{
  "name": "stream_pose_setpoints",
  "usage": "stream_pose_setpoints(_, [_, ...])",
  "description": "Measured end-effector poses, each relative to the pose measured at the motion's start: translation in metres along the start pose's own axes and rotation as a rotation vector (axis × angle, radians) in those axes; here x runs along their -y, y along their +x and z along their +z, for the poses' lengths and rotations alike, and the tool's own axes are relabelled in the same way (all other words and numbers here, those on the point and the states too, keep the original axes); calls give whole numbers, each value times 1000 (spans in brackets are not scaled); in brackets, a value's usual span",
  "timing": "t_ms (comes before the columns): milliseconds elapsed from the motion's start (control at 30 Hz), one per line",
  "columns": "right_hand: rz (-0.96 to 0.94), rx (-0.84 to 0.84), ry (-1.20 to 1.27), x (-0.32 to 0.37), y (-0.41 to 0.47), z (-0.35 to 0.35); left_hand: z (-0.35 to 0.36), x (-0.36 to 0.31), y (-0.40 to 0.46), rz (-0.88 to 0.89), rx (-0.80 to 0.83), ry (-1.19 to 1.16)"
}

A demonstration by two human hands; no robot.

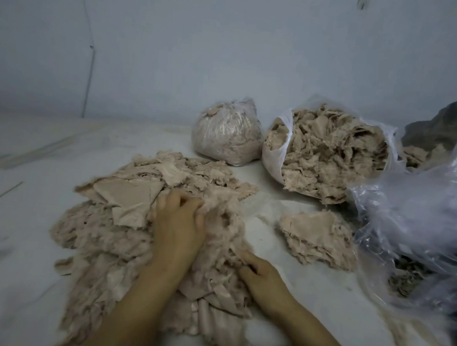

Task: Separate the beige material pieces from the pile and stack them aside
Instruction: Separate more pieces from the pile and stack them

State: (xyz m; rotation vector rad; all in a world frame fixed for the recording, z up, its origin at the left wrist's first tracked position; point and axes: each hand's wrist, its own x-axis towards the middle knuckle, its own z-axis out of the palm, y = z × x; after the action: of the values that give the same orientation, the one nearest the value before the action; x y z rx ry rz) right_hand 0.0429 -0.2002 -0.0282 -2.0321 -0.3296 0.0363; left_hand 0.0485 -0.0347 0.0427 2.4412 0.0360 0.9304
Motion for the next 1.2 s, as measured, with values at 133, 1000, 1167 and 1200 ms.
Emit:
stream_pose_setpoints(133, [140,-198,354,13,0,-19,10,-28,-14,111,185,-222])
stream_pose_setpoints(1000, [333,-445,1117,-14,-11,-53,90,0,-59,-145,313,-317])
stream_pose_setpoints(1167, [352,-374,1061,-21,-14,-59,82,7,-54,62,355,-197])
stream_pose_setpoints(1200, [325,-355,1094,-20,-13,-58,78,7,-52,138,345,-123])
